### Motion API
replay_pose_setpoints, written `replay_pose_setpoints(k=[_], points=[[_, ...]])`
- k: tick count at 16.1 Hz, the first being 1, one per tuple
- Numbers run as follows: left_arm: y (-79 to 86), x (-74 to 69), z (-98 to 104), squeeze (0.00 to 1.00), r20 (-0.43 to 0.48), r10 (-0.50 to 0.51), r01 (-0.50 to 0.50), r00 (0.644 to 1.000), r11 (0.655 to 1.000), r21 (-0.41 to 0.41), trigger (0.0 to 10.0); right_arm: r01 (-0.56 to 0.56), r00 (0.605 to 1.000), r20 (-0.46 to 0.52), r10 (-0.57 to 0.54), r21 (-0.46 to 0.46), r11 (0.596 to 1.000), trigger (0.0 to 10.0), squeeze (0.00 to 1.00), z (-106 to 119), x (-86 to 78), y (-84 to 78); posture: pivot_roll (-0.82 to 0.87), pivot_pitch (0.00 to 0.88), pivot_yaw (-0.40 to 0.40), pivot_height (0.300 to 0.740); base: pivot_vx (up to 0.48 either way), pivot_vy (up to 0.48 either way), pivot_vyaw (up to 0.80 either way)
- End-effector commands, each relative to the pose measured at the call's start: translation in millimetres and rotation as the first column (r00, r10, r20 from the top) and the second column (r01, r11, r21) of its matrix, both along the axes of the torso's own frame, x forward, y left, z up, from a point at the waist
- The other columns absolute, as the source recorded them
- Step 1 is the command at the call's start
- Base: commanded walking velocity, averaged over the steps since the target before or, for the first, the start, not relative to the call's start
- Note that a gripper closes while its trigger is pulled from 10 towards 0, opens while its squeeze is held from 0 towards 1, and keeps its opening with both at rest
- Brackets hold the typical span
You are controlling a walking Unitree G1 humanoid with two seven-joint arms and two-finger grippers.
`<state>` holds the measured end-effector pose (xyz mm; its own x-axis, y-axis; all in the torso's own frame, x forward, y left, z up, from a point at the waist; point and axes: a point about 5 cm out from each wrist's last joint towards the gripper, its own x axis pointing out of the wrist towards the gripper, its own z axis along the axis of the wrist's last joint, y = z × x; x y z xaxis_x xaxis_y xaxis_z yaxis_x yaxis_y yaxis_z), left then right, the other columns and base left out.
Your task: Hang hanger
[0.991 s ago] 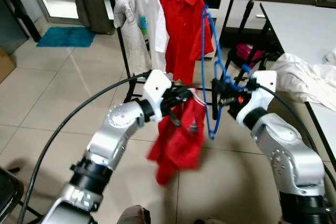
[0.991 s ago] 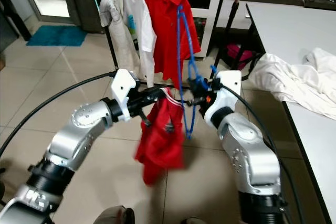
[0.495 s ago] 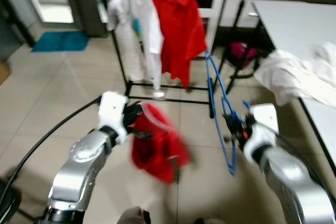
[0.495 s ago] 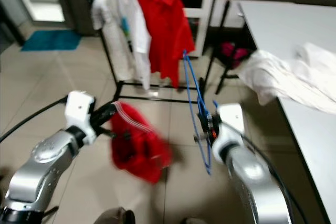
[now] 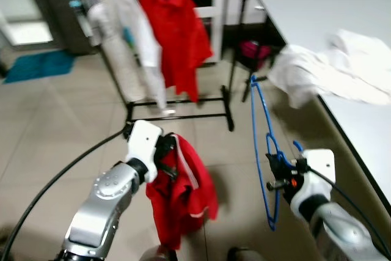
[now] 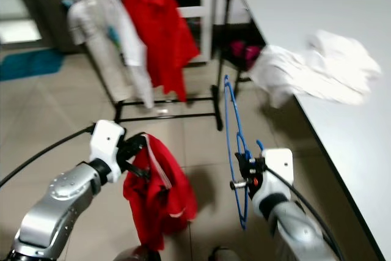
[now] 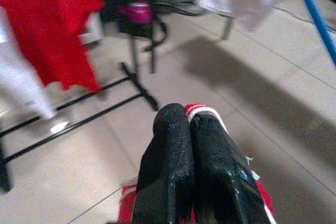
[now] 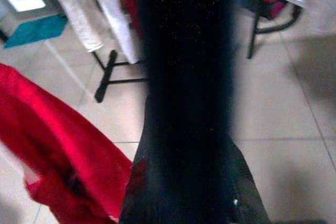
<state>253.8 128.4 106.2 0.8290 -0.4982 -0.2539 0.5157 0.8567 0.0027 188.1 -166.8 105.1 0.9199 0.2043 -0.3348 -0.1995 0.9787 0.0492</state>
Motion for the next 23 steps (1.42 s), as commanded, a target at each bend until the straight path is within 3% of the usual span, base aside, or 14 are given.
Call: replay_pose_setpoints(k=[1,2,6,8,10,12,19,23], points=[[-3.0,2.9,9,0.00,0.052,-0.033,0.032,0.998,0.999,0.009,10.0,0.005,1.000,0.006,-0.005,-0.015,1.000,10.0,0.00,3,-1.7,2.9,-0.02,0.091,0.106,0.740,0.000,0.000,-0.80],[-1.6,3.5,8,0.00,0.056,-0.043,0.041,0.998,0.998,0.038,10.0,0.030,0.999,-0.012,-0.030,-0.021,0.999,10.0,0.00,1,-3.9,0.2,-0.03,0.105,0.118,0.740,0.000,0.000,-0.80],[2.0,14.2,6,0.00,0.028,0.031,-0.030,0.999,0.999,-0.038,10.0,0.052,0.999,0.013,-0.052,-0.049,0.997,10.0,0.00,7,-5.3,-2.8,-0.08,0.054,0.158,0.740,0.000,0.000,-0.80],[-11.1,16.7,11,0.00,0.015,0.013,-0.012,1.000,0.995,-0.097,10.0,0.003,1.000,0.022,-0.002,-0.078,0.997,10.0,0.00,11,1.6,-2.9,-0.06,0.077,0.134,0.740,0.000,0.000,-0.80],[-10.1,13.6,15,0.00,0.011,0.043,-0.041,0.999,0.992,-0.121,10.0,-0.019,0.999,0.028,0.021,-0.086,0.996,10.0,0.00,13,5.6,-1.9,-0.04,0.096,0.104,0.740,0.000,0.000,-0.80],[-9.7,4.8,13,0.00,0.025,0.062,-0.059,0.998,0.994,-0.092,10.0,-0.007,0.999,0.037,0.011,-0.107,0.994,10.0,0.00,14,6.6,-7.3,-0.01,0.087,0.065,0.740,0.000,0.000,-0.80],[-18.5,10.2,12,0.00,0.073,0.028,-0.028,0.997,1.000,-0.009,10.0,0.062,0.998,0.017,-0.061,-0.086,0.994,10.0,0.00,5,17.4,-17.3,0.00,0.020,0.048,0.740,0.000,0.000,-0.80],[-16.8,13.5,13,0.00,0.081,0.074,-0.070,0.994,0.996,-0.049,10.0,0.050,0.998,0.027,-0.048,-0.077,0.996,10.0,0.00,8,21.1,-16.0,0.00,0.027,0.034,0.740,0.000,0.000,-0.80]])
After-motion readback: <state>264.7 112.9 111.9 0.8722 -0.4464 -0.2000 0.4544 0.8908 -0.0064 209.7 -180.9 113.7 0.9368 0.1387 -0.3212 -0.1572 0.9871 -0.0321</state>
